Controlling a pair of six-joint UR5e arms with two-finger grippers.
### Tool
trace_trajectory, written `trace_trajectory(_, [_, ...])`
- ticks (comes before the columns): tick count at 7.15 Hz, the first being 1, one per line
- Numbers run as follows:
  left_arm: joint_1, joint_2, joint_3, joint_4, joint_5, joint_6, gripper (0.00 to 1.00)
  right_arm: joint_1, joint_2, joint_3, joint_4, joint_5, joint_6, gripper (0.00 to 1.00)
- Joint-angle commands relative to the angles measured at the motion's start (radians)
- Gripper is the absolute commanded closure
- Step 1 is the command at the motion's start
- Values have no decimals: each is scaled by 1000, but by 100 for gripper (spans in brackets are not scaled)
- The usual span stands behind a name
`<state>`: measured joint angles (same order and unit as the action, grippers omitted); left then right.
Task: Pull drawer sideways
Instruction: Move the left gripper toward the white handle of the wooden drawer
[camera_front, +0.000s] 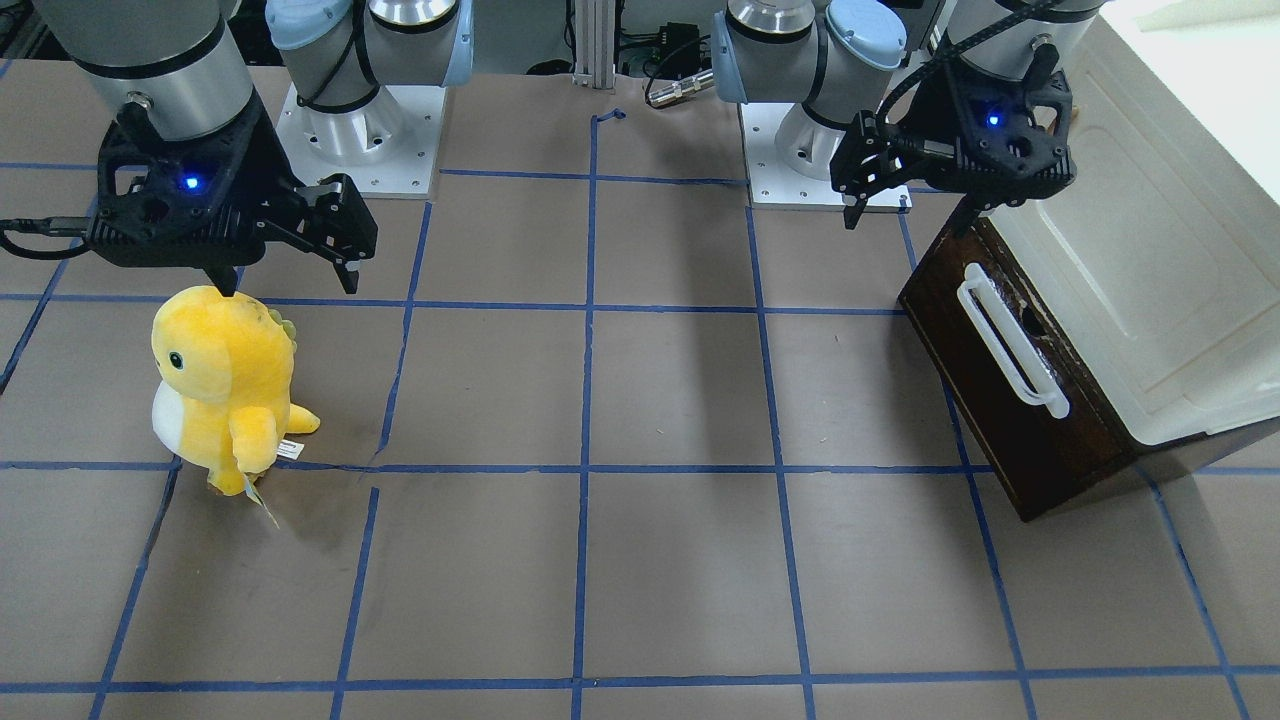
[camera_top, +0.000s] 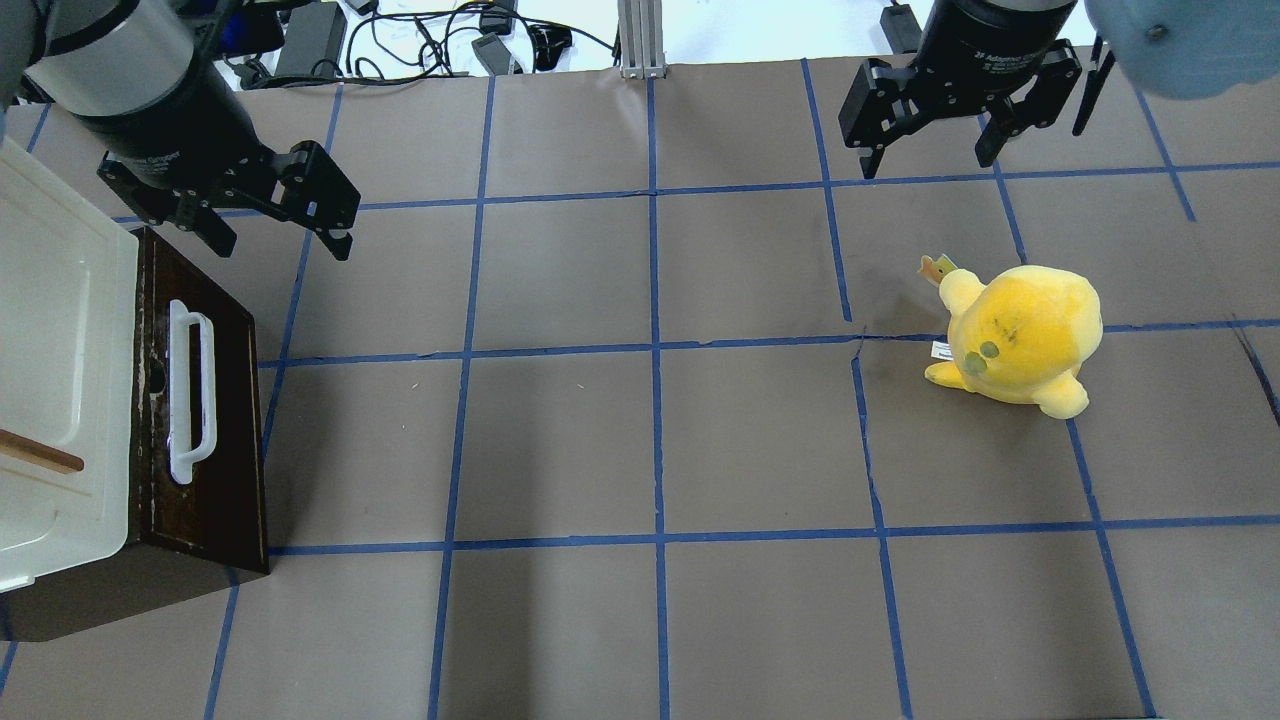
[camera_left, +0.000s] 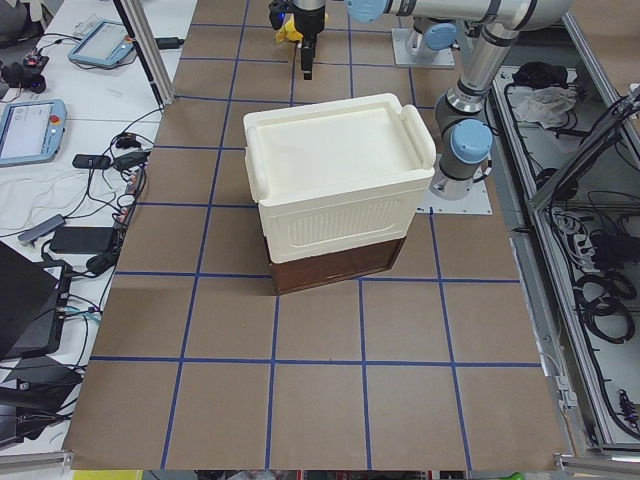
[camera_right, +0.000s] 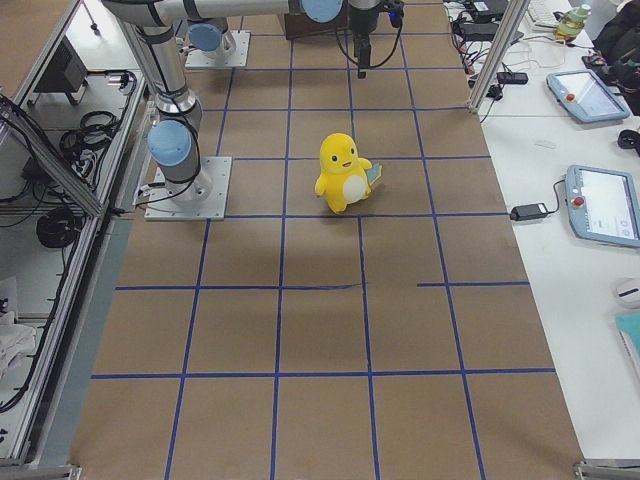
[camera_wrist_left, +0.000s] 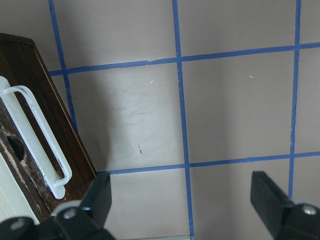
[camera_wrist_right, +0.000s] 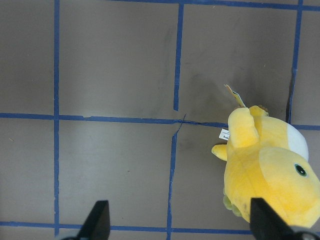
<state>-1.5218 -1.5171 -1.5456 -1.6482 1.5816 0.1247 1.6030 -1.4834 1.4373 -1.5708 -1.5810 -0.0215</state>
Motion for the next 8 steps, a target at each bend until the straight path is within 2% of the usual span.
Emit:
trace_trajectory(1, [-1,0,-1,1,1,-2,0,0,0,0,0,-1,0,0])
trace_trajectory(8, [0,-20,12,25,-11,-4,0,0,0,0,0,1,0,0])
